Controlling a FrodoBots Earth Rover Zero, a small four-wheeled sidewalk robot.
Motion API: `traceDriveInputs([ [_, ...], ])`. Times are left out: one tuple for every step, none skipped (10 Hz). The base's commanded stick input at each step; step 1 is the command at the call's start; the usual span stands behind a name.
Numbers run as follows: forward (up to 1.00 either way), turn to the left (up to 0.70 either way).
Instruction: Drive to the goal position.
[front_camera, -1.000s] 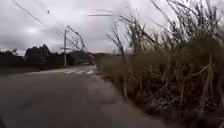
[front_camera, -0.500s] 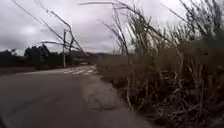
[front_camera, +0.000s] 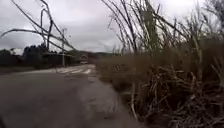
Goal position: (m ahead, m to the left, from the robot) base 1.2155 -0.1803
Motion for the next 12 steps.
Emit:
traceDriveInputs([
  [0.45,0.00],
  [0.45,0.00],
  [0.45,0.00],
  [0.45,0.00],
  [0.45,0.00],
  [0.45,0.00],
  [0.45,0.00],
  [0.45,0.00],
  [0.45,0.00],
  [0.45,0.00],
  [0.45,0.00],
  [0.45,0.00],
])
